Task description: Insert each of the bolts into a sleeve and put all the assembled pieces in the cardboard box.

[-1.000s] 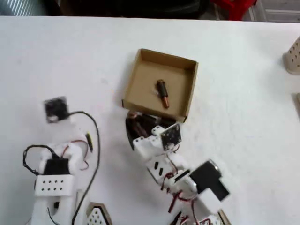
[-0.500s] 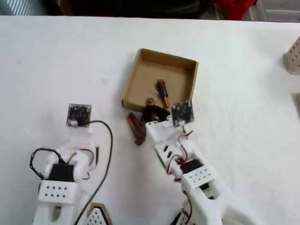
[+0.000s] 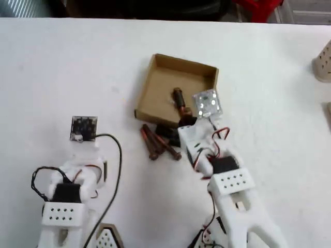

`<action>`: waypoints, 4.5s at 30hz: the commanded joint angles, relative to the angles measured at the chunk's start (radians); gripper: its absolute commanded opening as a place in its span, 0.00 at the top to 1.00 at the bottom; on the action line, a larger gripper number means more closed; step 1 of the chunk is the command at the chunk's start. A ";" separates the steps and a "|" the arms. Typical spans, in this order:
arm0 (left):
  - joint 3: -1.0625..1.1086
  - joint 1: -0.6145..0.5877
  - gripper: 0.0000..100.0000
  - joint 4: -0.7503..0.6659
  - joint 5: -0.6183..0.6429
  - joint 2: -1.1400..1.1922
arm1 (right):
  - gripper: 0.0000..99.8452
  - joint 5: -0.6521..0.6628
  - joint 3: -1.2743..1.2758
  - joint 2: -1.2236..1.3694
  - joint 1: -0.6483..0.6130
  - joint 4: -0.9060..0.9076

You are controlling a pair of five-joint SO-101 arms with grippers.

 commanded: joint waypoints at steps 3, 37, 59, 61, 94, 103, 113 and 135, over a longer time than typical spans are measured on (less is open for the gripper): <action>-0.006 0.001 0.98 0.008 -0.006 -0.016 | 0.98 0.029 -0.411 0.242 0.111 0.249; -0.006 0.001 0.98 0.000 -0.146 -0.016 | 0.96 0.064 -1.616 1.391 0.119 0.610; -0.005 0.002 0.98 -0.028 -0.147 -0.016 | 0.98 0.063 -1.718 1.323 0.101 0.851; -0.005 0.002 0.98 -0.028 -0.147 -0.016 | 0.96 0.064 -1.717 1.299 0.097 0.897; 0.035 -0.005 0.98 -0.080 -0.149 -0.016 | 0.98 0.226 -0.804 0.688 -0.185 0.785; 0.038 -0.005 0.98 -0.084 -0.149 -0.016 | 0.97 0.494 -0.804 0.763 -0.180 0.757; 0.038 -0.001 0.98 -0.086 -0.149 -0.016 | 0.84 0.644 -0.806 0.851 -0.177 0.690; 0.040 -0.001 0.98 -0.114 -0.149 -0.016 | 0.87 0.810 -0.798 0.918 -0.073 0.668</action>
